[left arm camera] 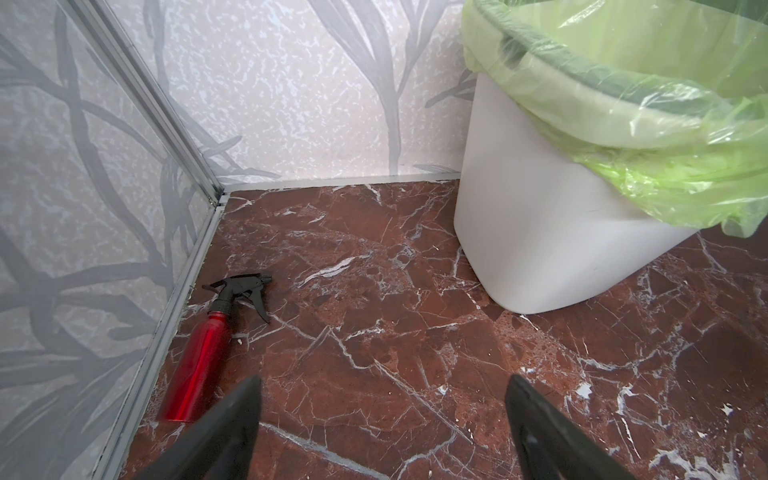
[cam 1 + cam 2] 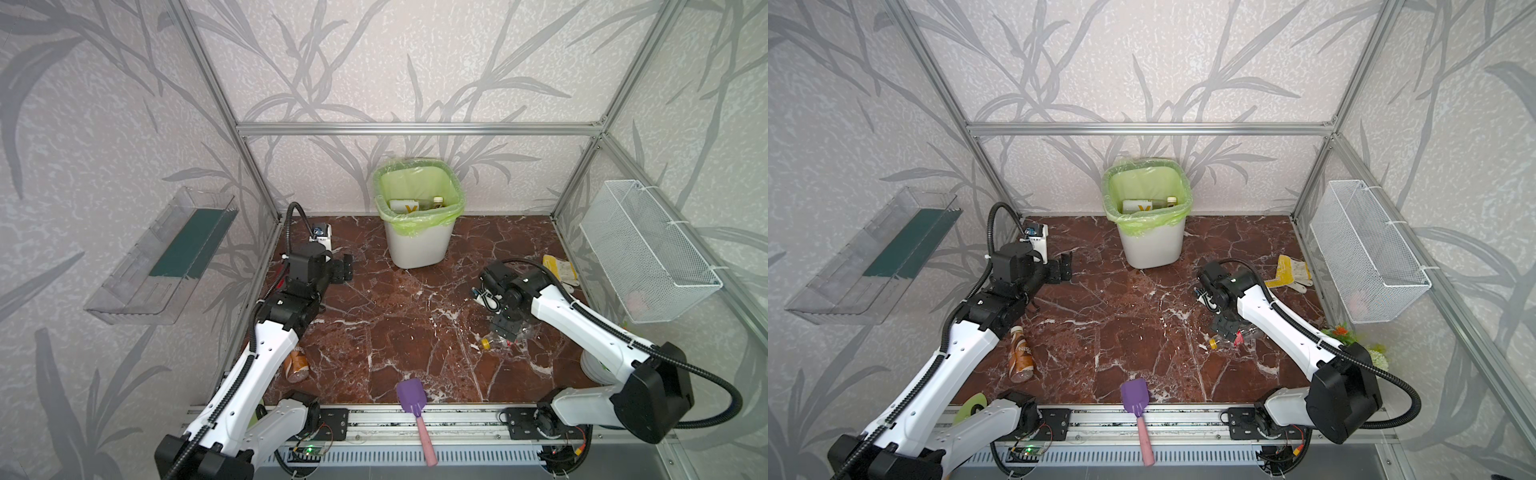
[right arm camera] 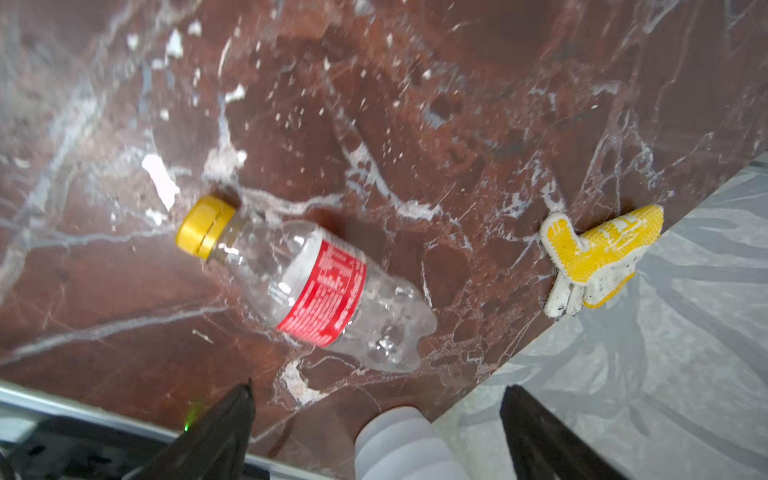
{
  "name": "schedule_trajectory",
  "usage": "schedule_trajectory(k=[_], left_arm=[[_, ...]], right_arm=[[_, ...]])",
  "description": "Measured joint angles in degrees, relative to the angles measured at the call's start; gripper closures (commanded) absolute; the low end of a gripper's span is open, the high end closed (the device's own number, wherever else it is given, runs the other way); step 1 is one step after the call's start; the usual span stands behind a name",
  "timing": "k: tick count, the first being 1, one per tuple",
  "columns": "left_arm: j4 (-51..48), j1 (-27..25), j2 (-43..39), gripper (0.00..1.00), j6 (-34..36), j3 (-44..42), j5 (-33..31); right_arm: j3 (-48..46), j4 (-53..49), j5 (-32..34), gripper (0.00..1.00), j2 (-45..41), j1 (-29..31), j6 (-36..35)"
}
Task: Throw the plastic bottles in the bin
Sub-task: 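Lower the right gripper onto the red-label yellow-cap bottle and close it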
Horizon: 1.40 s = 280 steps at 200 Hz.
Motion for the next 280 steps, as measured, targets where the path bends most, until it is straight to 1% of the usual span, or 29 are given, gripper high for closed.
schedule_trajectory(k=[22, 41, 49, 76, 97, 129, 161, 195, 226, 254, 280], left_arm=[[0.3, 1.0, 0.1, 0.10, -0.5, 0.0, 0.9], [0.6, 1.5, 0.5, 0.10, -0.8, 0.0, 1.6], [0.5, 1.7, 0.7, 0.10, -0.9, 0.0, 1.8], [0.6, 2.0, 1.2, 0.11, -1.0, 0.0, 2.9], [0.6, 2.2, 1.5, 0.11, -1.2, 0.0, 3.5], [0.6, 2.5, 1.5, 0.12, -1.3, 0.0, 4.3], [0.6, 2.7, 1.5, 0.14, -1.6, 0.0, 4.9], [0.6, 2.8, 1.5, 0.15, -2.0, 0.0, 5.8], [0.6, 3.0, 1.5, 0.17, -2.2, 0.0, 6.1], [0.6, 3.2, 1.6, 0.17, -2.4, 0.0, 7.1], [0.6, 3.3, 1.6, 0.18, -2.4, 0.0, 7.3]], right_arm=[[-4.6, -2.3, 1.2, 0.04, -0.4, 1.9, -3.1], [-7.0, -2.8, 2.5, 0.00, -0.8, 2.0, -5.2], [-7.8, -2.3, 3.4, 0.01, -1.2, 1.9, -5.9], [-11.3, 2.4, 6.8, 0.01, -2.1, 1.9, -9.3], [-13.8, 7.9, 7.6, 0.01, -2.0, 1.4, -12.3], [-17.5, 17.9, 6.4, 0.01, -1.6, -1.0, -16.7], [-18.1, 23.3, 4.5, 0.00, 1.4, -2.6, -18.8], [-17.6, 24.9, 0.8, 0.03, 5.7, -2.7, -18.8], [-15.6, 24.2, -1.1, 0.05, 8.2, -2.8, -18.1], [-14.9, 24.2, -2.0, 0.07, 8.9, -3.4, -17.7], [-14.9, 24.3, -3.2, 0.10, 8.9, -4.4, -17.3]])
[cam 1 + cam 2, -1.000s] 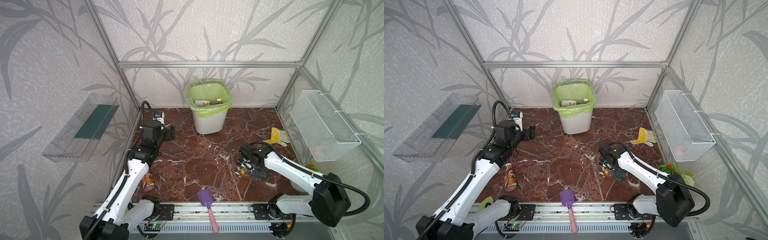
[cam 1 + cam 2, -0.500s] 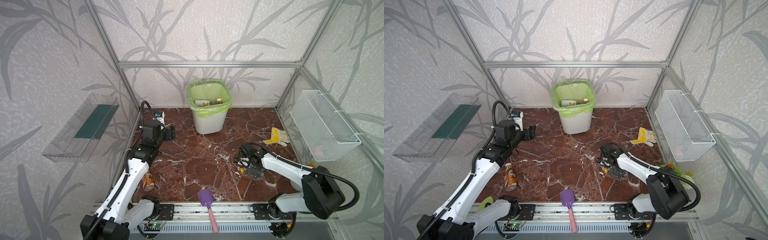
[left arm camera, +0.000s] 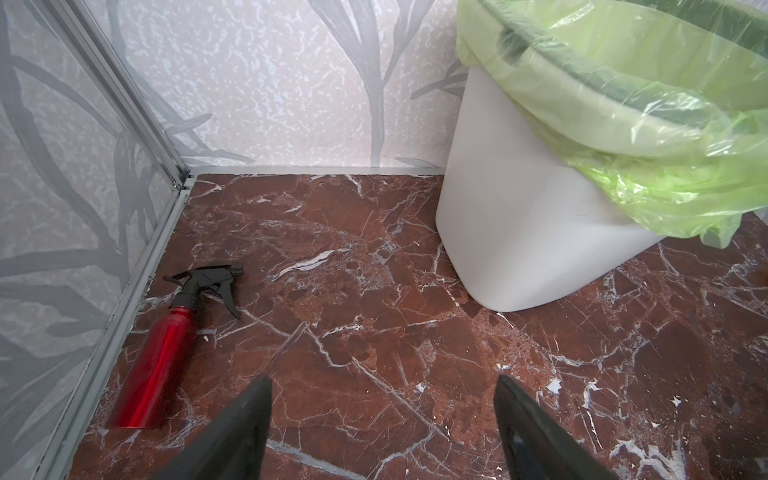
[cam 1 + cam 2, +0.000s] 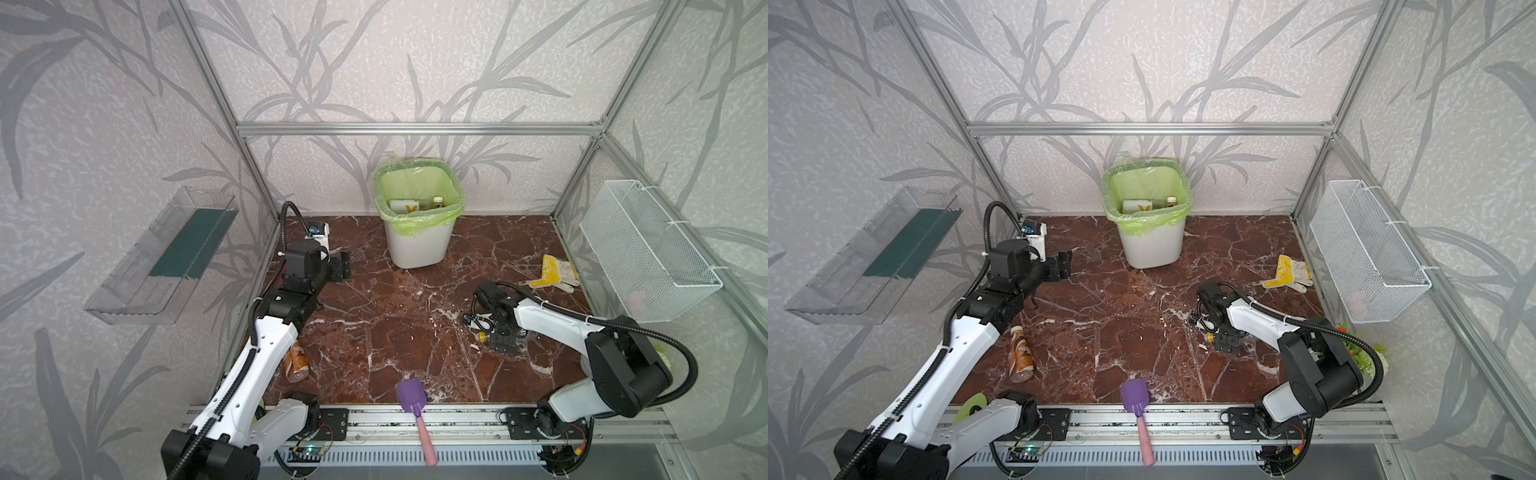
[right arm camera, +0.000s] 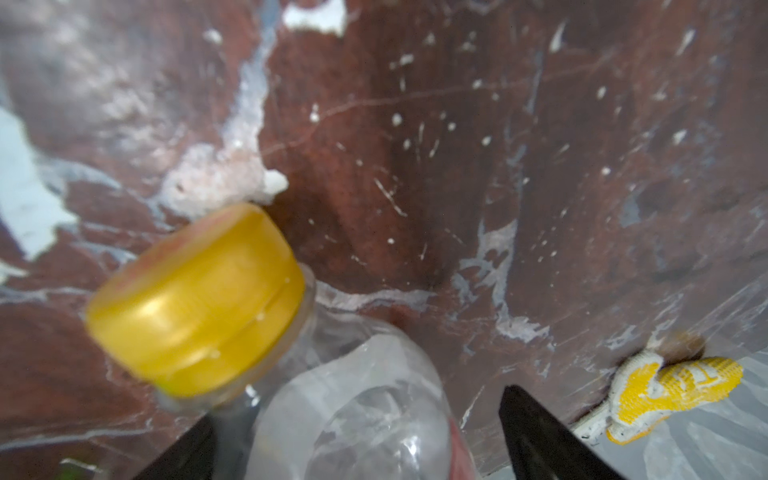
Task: Throw the plastic bottles in the bin
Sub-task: 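Lower the right gripper onto the red-label yellow-cap bottle and close it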
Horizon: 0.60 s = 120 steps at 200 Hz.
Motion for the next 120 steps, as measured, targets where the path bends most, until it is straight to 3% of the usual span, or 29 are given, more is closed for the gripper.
schedule_trajectory(k=[120], left_arm=[[0.0, 0.2, 0.2, 0.20, 0.0, 0.0, 0.3]], right_arm=[[1.7, 1.7, -9.7, 0.44, 0.9, -2.5, 5.5]])
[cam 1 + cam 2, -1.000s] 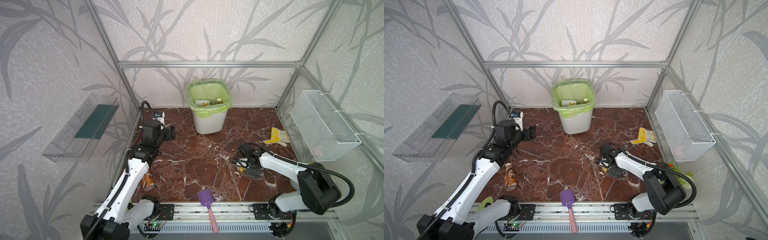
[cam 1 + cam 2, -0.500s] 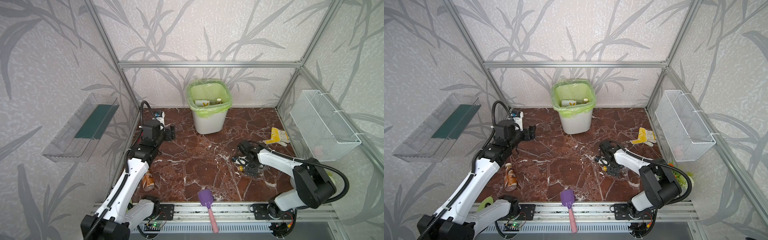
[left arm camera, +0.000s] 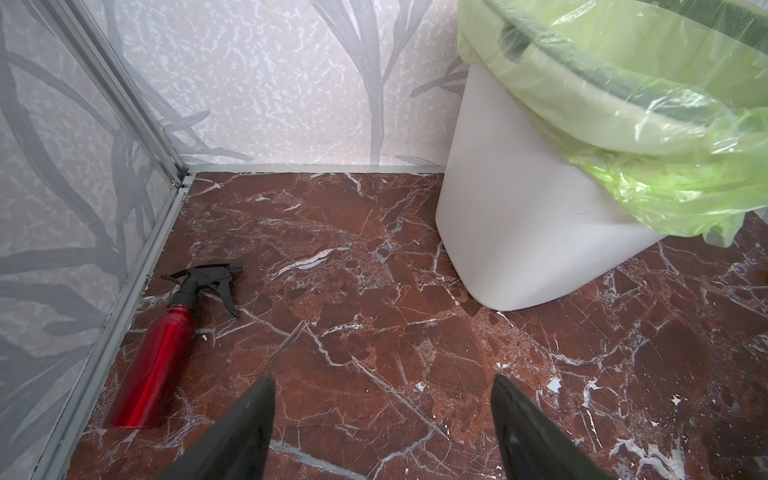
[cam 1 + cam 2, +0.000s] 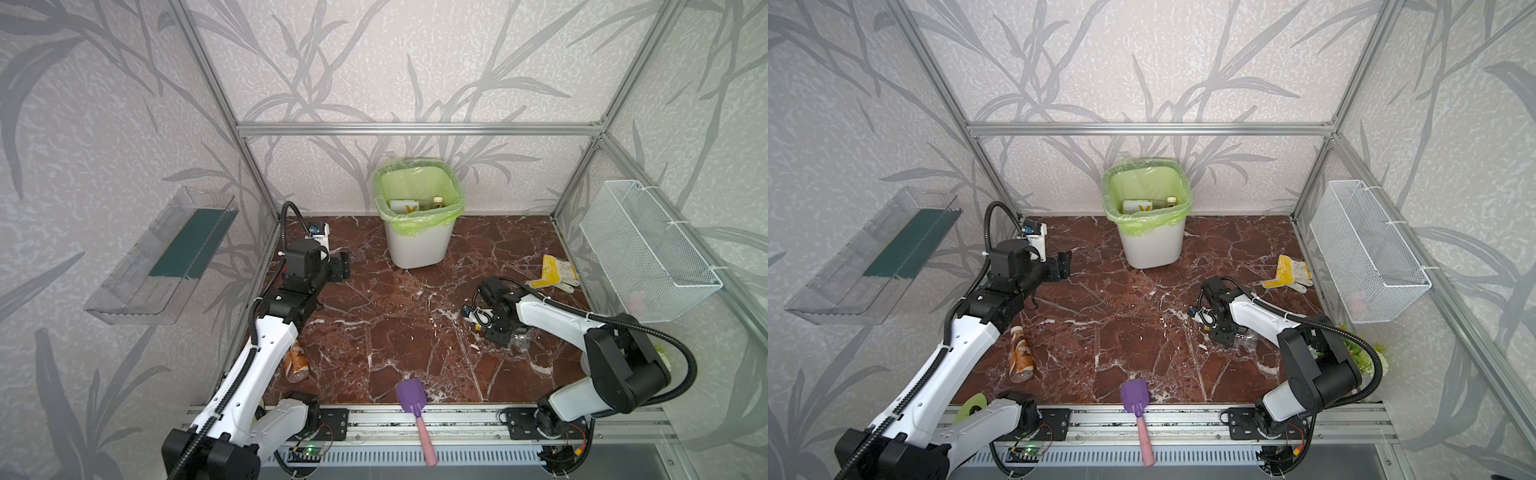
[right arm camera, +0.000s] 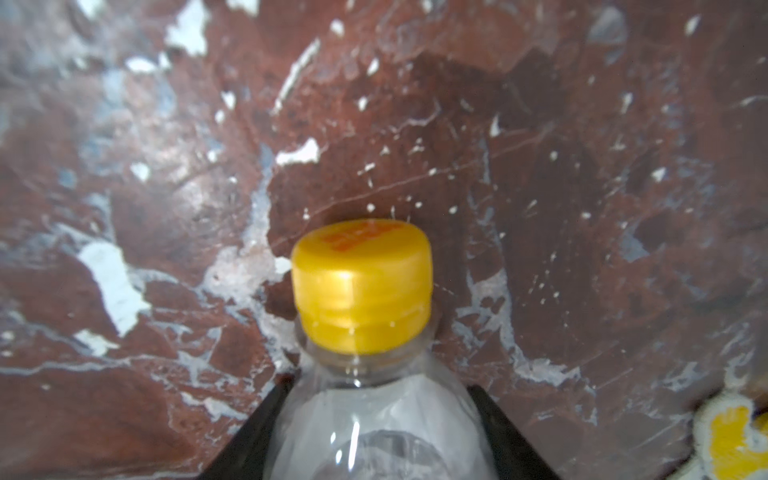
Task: Throw the plastic bottles in the bin
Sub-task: 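Lower the right gripper onto the red-label yellow-cap bottle and close it, then lift the red-label bottle with the right gripper and release it over the bin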
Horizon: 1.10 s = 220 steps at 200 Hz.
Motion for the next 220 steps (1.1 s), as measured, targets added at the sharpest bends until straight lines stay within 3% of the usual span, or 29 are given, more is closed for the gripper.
schedule_trajectory(k=[52, 106, 133, 163, 220], left_arm=[[0.0, 0.1, 0.0, 0.21, 0.0, 0.0, 0.2], [0.0, 0.1, 0.1, 0.21, 0.0, 0.0, 0.1], [0.1, 0.2, 0.4, 0.21, -0.2, 0.0, 0.2], [2.1, 0.2, 0.4, 0.22, -0.9, -1.2, 0.7], [4.6, 0.3, 0.3, 0.23, -3.9, -2.6, 1.2]], right_arm=[[0.1, 2.6, -2.1, 0.50, -2.4, -1.0, 2.1], [0.0, 9.8, -4.3, 0.53, -11.9, -2.2, 7.0], [-1.6, 18.1, -4.5, 0.55, -17.7, -2.2, 11.6], [-9.5, 32.7, -6.2, 0.55, -27.7, -1.9, 15.8], [-11.5, 44.9, -6.4, 0.55, -39.4, -1.5, 21.1]])
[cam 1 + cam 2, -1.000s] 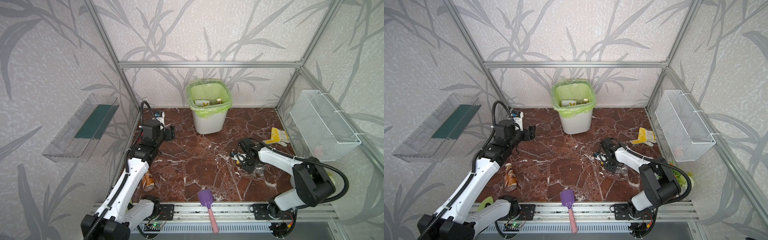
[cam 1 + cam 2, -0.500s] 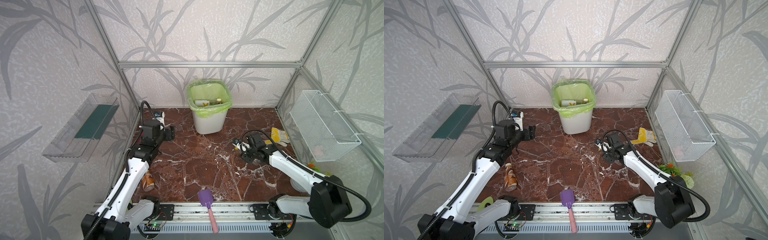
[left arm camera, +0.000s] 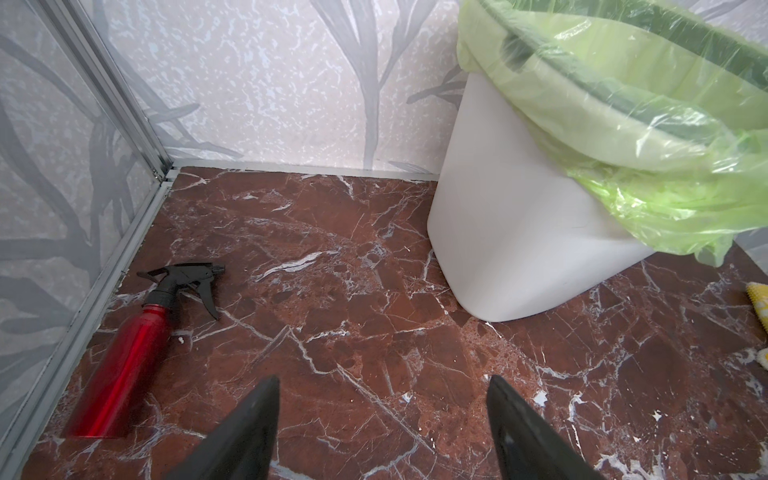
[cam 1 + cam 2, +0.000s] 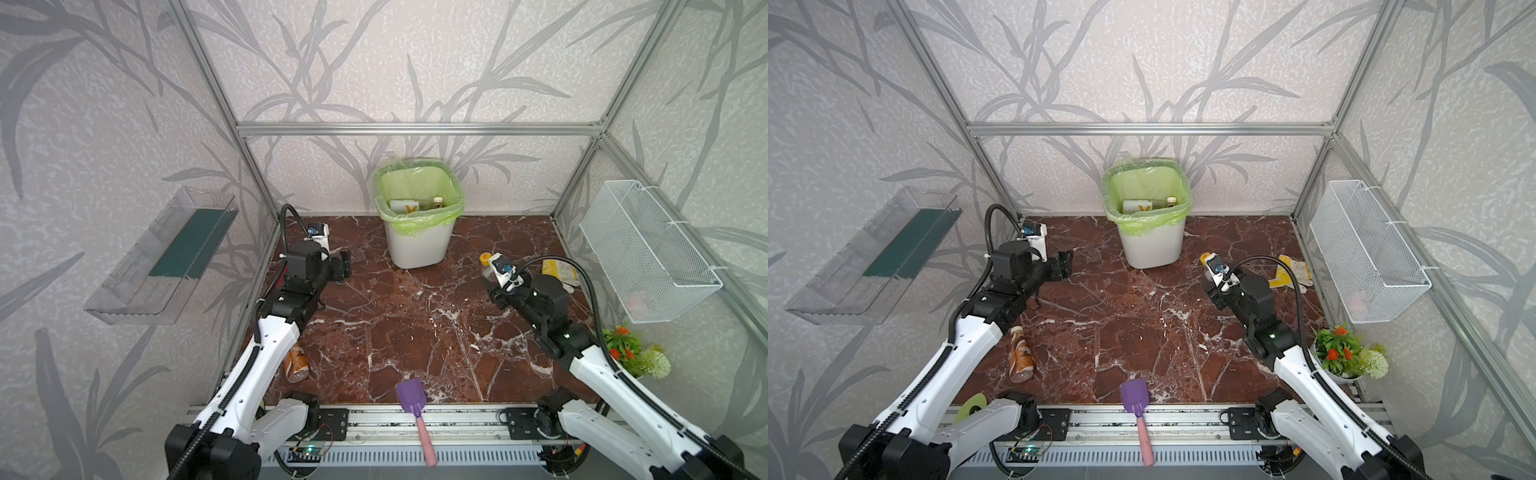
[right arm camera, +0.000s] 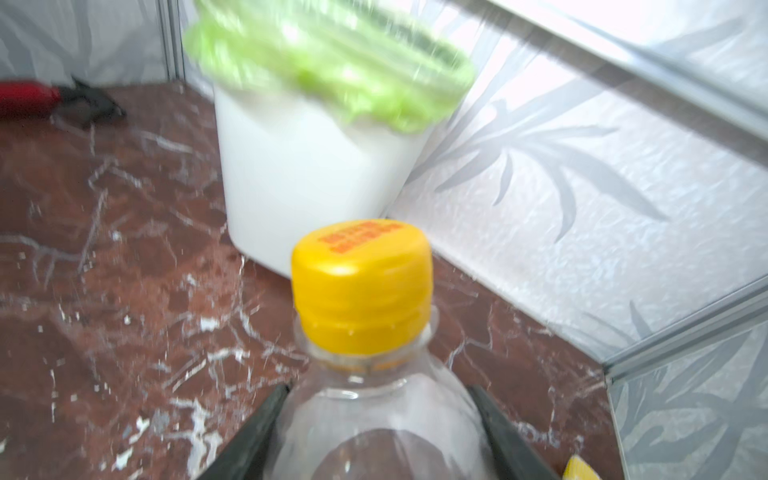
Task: Throw the plastic bottles in the bin
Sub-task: 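Lift the red-label bottle with the right gripper and release it over the bin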
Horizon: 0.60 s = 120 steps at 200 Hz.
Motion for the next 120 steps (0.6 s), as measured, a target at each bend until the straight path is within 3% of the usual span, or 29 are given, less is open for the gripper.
schedule_trajectory(k=[47, 62, 80, 95, 104, 120], left_arm=[[1.6, 0.0, -0.6, 0.23, -4.0, -2.5, 0.3], [2.0, 0.0, -0.7, 0.24, -4.8, -2.5, 0.4], [2.4, 0.0, -1.3, 0.23, -5.3, -2.7, 0.5], [2.6, 0.0, -2.4, 0.23, -5.7, -3.1, 0.4], [2.8, 0.0, -3.1, 0.23, -6.0, -3.5, 0.4], [3.1, 0.0, -4.6, 0.22, -6.2, -4.3, 0.2]], right_arm=[[5.9, 3.3, -1.5, 0.51, -4.7, 0.0, 5.3], [12.0, 5.5, -5.7, 0.51, -0.1, 0.0, 7.6], [25.6, 8.6, -12.4, 0.49, 12.3, 0.0, 11.6], [43.8, 8.2, -18.8, 0.28, 27.5, 0.0, 15.7], [55.3, 6.4, -21.8, 0.00, 36.7, 0.1, 18.3], [72.3, 0.4, -24.7, 0.01, 49.6, 0.0, 21.0]])
